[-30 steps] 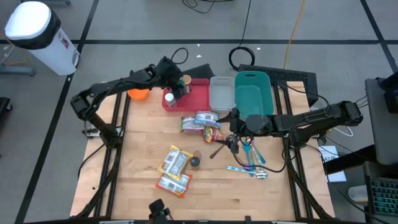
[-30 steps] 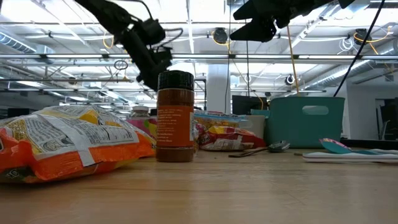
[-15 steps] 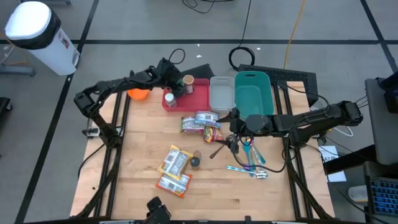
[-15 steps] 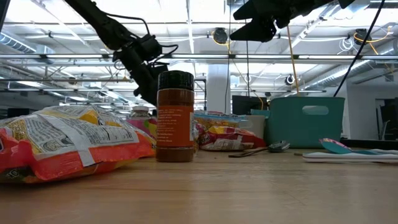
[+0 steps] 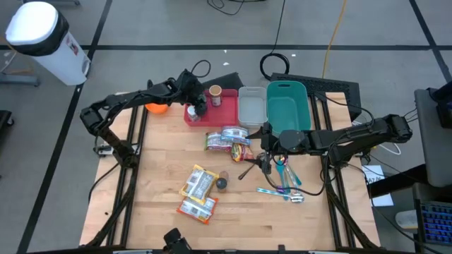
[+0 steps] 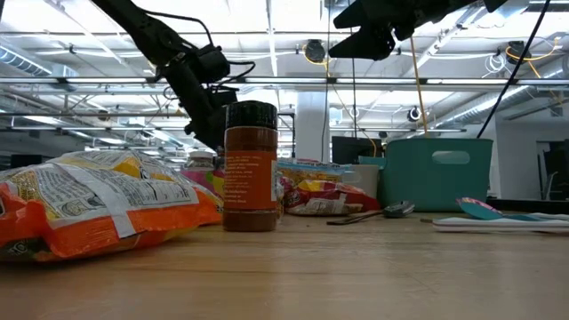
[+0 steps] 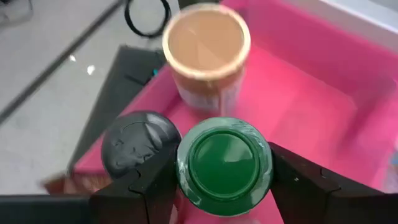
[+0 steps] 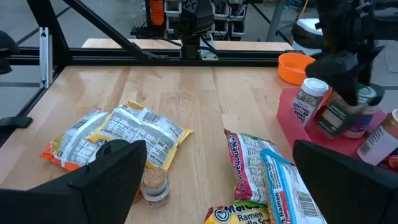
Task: Pick & Place Food Item
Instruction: Put the green seasoning bottle into the red bin, then put the blue noodle pack into the green bin
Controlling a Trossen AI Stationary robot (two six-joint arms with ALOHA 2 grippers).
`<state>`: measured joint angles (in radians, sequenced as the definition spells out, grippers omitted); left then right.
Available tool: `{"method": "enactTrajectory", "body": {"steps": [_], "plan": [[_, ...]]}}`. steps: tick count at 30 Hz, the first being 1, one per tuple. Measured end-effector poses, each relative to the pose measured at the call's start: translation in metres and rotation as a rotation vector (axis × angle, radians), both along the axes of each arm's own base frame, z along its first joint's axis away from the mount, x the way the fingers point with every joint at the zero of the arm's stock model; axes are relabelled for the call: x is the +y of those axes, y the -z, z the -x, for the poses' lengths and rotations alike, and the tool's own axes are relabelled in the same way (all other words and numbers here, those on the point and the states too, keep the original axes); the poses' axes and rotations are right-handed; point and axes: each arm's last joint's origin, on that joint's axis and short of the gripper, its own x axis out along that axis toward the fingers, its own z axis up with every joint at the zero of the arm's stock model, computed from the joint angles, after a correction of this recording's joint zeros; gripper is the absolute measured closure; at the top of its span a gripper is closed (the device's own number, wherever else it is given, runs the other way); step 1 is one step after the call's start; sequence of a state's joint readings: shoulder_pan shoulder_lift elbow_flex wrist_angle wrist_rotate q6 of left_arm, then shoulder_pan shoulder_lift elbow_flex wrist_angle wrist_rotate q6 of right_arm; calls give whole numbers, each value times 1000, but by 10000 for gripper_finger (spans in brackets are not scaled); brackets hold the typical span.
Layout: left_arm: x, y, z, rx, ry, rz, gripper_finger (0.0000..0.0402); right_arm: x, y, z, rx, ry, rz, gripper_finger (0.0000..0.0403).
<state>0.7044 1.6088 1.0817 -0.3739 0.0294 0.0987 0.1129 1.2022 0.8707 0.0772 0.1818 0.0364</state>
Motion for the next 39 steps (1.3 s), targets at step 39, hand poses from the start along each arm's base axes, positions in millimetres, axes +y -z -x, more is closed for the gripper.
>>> {"method": "enactTrajectory", "body": {"steps": [39], "plan": [[0,1,4,99,-56,-80,221,0,0,0,-1,1,-4,5]]}}
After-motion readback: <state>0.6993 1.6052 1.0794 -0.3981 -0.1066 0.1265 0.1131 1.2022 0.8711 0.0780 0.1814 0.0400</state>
